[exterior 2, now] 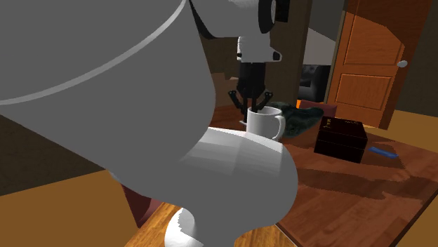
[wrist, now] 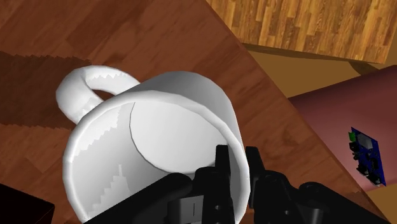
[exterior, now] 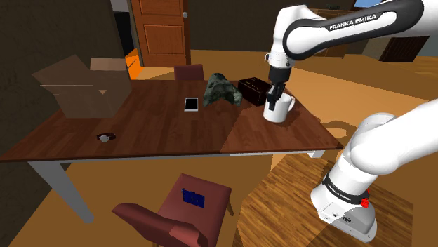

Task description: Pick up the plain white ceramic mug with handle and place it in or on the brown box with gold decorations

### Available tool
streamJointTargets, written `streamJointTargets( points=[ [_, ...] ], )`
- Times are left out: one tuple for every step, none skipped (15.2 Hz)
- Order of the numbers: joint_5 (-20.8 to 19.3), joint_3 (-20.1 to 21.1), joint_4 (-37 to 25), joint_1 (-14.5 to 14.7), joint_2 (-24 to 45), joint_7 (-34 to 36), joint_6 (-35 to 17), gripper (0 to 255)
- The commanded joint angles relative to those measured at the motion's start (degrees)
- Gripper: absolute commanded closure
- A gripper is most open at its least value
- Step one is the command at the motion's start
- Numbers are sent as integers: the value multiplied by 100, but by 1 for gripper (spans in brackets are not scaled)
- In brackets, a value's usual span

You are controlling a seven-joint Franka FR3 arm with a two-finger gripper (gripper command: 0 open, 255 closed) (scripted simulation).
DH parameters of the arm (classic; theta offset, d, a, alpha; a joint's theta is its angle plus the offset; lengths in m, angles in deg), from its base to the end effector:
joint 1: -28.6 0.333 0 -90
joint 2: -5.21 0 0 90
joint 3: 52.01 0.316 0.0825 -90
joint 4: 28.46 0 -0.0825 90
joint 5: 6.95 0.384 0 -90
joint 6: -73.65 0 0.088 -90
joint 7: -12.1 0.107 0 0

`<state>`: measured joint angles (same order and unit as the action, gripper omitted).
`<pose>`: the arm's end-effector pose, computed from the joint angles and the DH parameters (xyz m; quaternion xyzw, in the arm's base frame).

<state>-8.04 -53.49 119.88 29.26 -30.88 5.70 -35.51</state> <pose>0.3493 -0.0065 0.4562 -0.9981 -0.0547 0.0270 0.0003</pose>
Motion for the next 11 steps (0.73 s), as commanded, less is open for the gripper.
streamJointTargets(
  points=[
    [-2,-1,-126,-3,-62,-6,188,255],
    [-1,0,-194,-2,-76,-6,270,255],
    [0,1,-263,-2,-89,-6,352,255],
    [1,2,-332,-2,-101,-6,433,255],
    [2,3,-403,-1,-111,-7,514,255],
    [3,4,-475,-1,-119,-7,594,255],
    [4,5,-547,0,-126,-7,673,255],
    [5,6,-621,0,-131,-8,752,255],
    [6,7,-695,1,-135,-8,830,255],
    [7,8,-770,1,-138,-8,908,255],
    [8,9,-847,1,-139,-9,986,255]
  ],
)
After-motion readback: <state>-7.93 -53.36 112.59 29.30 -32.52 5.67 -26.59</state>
